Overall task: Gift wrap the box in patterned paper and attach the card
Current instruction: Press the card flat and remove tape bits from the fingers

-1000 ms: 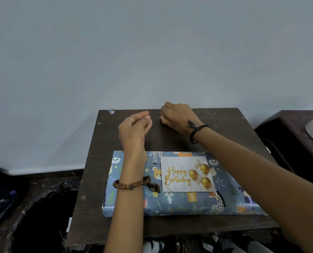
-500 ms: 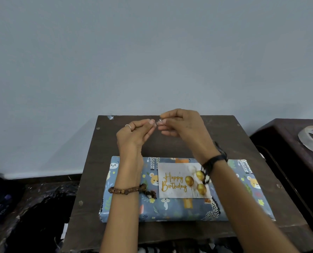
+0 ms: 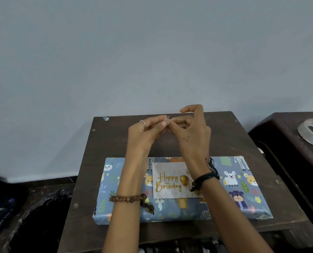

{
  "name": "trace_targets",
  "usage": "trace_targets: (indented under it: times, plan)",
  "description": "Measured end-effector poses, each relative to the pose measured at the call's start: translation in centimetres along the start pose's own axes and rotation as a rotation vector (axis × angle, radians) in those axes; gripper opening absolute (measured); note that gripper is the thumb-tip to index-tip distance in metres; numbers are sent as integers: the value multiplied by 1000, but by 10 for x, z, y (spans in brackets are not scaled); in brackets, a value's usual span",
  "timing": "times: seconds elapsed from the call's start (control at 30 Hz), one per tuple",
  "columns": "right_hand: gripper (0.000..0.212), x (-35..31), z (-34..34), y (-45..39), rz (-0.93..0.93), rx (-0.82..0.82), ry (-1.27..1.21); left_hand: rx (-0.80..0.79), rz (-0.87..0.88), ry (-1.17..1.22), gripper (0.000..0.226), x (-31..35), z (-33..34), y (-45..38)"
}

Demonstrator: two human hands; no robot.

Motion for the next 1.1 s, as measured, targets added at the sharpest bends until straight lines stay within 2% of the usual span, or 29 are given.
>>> trace_targets:
  times: [0.07, 0.23, 0.33, 0.53, 0.7, 0.8, 0.93, 1.1]
  plan:
    - [37, -1, -2, 0, 21, -18, -27, 32, 15, -59, 14, -1, 0, 1]
    - [32, 3, -10, 5, 270, -138, -462, 63, -9, -4, 13, 0, -2, 4]
    - [31, 6, -11, 6, 325, -169, -575, 75, -8, 45, 18, 1, -3, 6]
    - [32, 10, -11, 5, 223, -159, -526, 66, -41, 84, 24, 4, -3, 7]
    - [46, 9, -8, 4, 41, -354, -276, 77, -87, 75, 22, 5, -7, 6]
    - [50, 8, -7, 5, -23, -402, -199, 34, -155, 11, 14, 7, -12, 5]
    - [50, 8, -9, 4, -14, -428, -254, -60, -210, -83, 8, 11, -15, 6]
    - [46, 7, -9, 3, -1, -445, -264, -96, -241, -161, 17, 15, -17, 6]
Point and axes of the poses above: each hand's wrist, its own y-axis away from the middle knuckle, its own z-axis out of the palm, x = y × z, the point moved 2 cm from there along -y, towards the middle knuckle
